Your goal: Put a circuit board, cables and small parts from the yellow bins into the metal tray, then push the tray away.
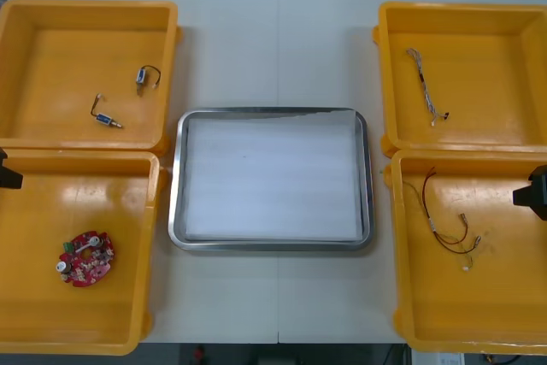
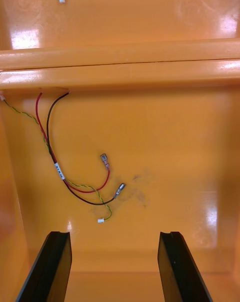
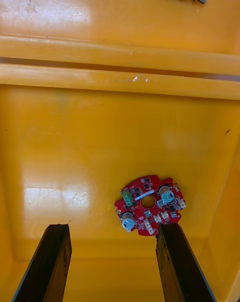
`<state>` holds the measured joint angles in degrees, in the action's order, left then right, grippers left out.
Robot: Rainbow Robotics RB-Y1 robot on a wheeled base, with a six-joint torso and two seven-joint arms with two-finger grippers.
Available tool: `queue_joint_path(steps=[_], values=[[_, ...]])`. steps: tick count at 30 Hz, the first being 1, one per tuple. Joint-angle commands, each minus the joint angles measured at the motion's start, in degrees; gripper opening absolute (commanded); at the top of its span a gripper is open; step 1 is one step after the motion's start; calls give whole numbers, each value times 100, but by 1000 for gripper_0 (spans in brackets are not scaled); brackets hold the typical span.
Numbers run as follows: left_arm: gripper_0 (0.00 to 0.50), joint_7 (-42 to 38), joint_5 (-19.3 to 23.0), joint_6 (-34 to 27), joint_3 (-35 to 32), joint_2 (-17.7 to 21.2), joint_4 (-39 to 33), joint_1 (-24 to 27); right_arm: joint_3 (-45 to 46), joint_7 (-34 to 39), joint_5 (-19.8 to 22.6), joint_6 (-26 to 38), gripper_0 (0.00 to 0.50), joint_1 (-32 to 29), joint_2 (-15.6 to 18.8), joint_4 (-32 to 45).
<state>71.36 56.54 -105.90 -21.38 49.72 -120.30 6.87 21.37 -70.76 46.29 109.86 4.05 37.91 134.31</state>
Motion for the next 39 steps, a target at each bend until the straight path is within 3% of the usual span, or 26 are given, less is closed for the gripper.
queue_joint_path(steps=[1, 39], values=[[500, 528, 41, 52, -129, 248, -152, -90, -63, -43, 46, 14, 500, 96, 199, 51], [500, 528, 41, 52, -129, 248, -152, -90, -63, -43, 46, 14, 500, 96, 199, 51]])
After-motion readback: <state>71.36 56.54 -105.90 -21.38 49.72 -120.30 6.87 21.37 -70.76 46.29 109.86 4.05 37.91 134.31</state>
